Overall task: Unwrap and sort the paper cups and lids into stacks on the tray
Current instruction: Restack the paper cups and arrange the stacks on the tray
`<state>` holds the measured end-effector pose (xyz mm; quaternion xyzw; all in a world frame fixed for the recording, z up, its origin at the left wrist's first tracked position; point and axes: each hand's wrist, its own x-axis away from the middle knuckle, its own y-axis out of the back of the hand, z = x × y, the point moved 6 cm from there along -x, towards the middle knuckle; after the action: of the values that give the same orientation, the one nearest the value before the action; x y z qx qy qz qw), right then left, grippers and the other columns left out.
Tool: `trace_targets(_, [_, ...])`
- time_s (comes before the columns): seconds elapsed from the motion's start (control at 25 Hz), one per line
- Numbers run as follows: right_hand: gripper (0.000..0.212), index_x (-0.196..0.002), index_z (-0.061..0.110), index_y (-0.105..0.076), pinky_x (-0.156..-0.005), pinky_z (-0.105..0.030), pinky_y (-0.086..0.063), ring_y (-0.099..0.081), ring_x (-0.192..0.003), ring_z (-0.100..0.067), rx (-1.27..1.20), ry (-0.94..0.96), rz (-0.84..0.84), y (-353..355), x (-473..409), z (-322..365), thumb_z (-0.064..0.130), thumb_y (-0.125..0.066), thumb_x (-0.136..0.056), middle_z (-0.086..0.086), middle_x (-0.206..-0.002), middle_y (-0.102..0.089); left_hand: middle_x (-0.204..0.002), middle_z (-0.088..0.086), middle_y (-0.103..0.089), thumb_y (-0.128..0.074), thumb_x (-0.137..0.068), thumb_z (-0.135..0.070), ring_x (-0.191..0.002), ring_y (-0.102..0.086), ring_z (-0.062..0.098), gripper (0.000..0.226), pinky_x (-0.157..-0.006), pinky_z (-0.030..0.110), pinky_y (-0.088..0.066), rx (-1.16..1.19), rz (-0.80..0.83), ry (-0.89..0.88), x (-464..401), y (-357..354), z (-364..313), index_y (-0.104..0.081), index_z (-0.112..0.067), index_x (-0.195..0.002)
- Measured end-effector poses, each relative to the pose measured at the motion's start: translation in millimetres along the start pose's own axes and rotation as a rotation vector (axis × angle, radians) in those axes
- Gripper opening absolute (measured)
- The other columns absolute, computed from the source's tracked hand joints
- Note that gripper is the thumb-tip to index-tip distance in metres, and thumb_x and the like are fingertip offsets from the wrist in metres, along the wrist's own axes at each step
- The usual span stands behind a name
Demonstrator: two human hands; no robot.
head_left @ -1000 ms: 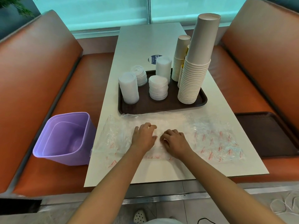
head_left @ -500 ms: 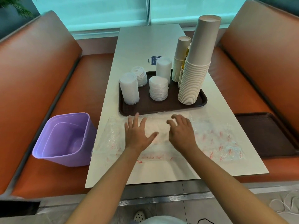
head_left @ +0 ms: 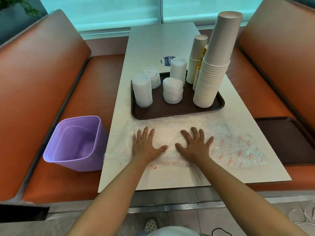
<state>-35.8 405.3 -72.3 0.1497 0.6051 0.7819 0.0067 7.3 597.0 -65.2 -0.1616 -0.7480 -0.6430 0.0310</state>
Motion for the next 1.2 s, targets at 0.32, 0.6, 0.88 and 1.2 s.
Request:
trace_targets(0.32, [0.059,-0.150,0.027,-0.022,-0.108,-0.063,0.011,0.003,-0.145,-0.040,0.114,-0.086,-0.187,27,2,1,0.045,-0.037,-0.096,-0.014,-0.159,-0.008,-0.155,0.009,-0.021,-0.045,-0.088,-0.061,-0.141,-0.020,0.026,0.073,-0.113,0.035,-0.020,0.150,-0.228,0.054,10,34,1,-0.030,-0.017,-0.145])
trace_targets(0.6, [0.034,-0.121,0.017,-0.062,-0.093,-0.037,-0.038,-0.048,-0.119,-0.027,-0.048,0.463,-0.229,39,0,96,0.006,-0.050,-0.090,-0.004,-0.131,-0.054,-0.126,0.006,-0.057,-0.052,-0.095,-0.026,-0.106,-0.060,0.022,0.038,-0.081,0.026,-0.049,0.370,-0.181,0.215,43,38,6,-0.041,-0.017,-0.129])
trace_targets(0.88, [0.051,-0.145,0.038,-0.029,-0.114,-0.056,0.004,-0.003,-0.147,-0.020,0.012,0.448,0.147,-16,-15,106,0.031,-0.035,-0.095,0.010,-0.158,-0.014,-0.112,0.011,-0.063,-0.058,-0.092,-0.020,-0.101,-0.060,0.024,0.036,-0.078,0.028,-0.046,0.550,0.012,0.276,39,19,18,-0.046,-0.014,-0.124])
trace_targets(1.2, [0.065,-0.150,0.039,-0.006,-0.110,-0.060,0.012,0.011,-0.147,-0.026,0.136,0.341,0.099,-18,-19,108,0.055,-0.031,-0.092,0.004,-0.160,0.005,-0.123,0.007,-0.055,-0.055,-0.093,-0.020,-0.108,-0.056,0.023,0.033,-0.080,0.027,-0.044,0.306,-0.024,0.146,57,43,17,-0.051,-0.014,-0.125])
